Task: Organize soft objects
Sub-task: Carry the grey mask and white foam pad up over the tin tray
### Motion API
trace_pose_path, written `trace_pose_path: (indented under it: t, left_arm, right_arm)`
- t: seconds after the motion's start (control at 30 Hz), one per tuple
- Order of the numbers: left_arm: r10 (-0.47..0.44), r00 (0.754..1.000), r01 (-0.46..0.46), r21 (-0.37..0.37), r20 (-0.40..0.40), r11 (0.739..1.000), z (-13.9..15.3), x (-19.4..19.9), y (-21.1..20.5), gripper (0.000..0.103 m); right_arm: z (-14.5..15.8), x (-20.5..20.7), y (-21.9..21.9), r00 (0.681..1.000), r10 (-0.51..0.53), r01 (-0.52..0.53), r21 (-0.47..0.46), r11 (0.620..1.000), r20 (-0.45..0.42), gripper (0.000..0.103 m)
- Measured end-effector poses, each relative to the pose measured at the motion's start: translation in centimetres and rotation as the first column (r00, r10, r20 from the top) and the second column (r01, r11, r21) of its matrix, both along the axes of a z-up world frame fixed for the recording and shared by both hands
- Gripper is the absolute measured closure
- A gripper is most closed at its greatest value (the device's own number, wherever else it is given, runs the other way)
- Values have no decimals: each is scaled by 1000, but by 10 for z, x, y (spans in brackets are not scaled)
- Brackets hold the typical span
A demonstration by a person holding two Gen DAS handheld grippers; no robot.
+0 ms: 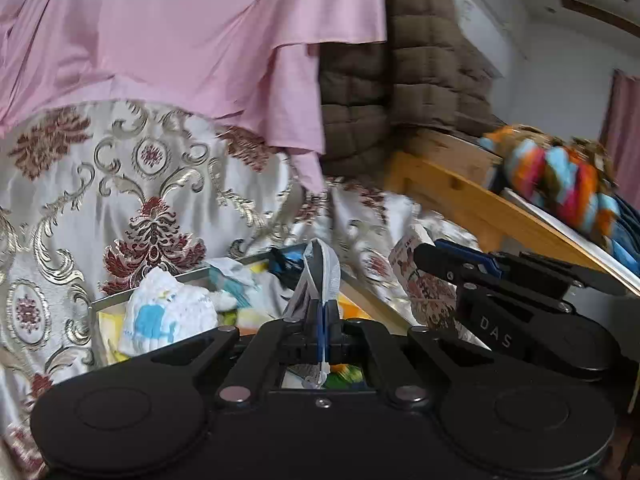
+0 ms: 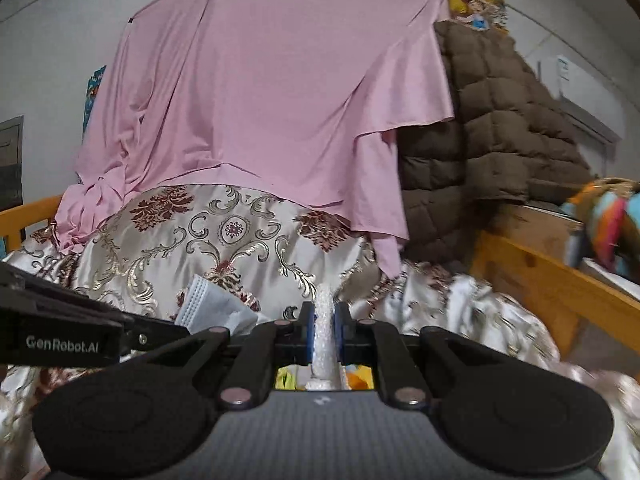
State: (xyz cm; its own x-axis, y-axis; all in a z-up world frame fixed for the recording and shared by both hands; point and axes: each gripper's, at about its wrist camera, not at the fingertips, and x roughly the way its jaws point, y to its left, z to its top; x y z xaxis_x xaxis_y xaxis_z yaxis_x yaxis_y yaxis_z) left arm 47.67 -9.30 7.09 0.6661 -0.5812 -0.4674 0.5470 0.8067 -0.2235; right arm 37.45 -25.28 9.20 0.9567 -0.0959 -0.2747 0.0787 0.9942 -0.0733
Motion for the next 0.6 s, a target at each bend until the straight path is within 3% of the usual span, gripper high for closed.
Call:
trace_pose_path:
  t: [0.33,0.6]
  left_arm:
    - [40,998,-39,17,-50,999,-31,86,-16,103]
    - [62,991,-59,23,-119,998,-49,121,-17,103]
  right_arm:
    - [-29,119,-4,988,52,-51,11,999,-146,92]
    - [-40,174,1,970,62,-65,-5,998,-234,92]
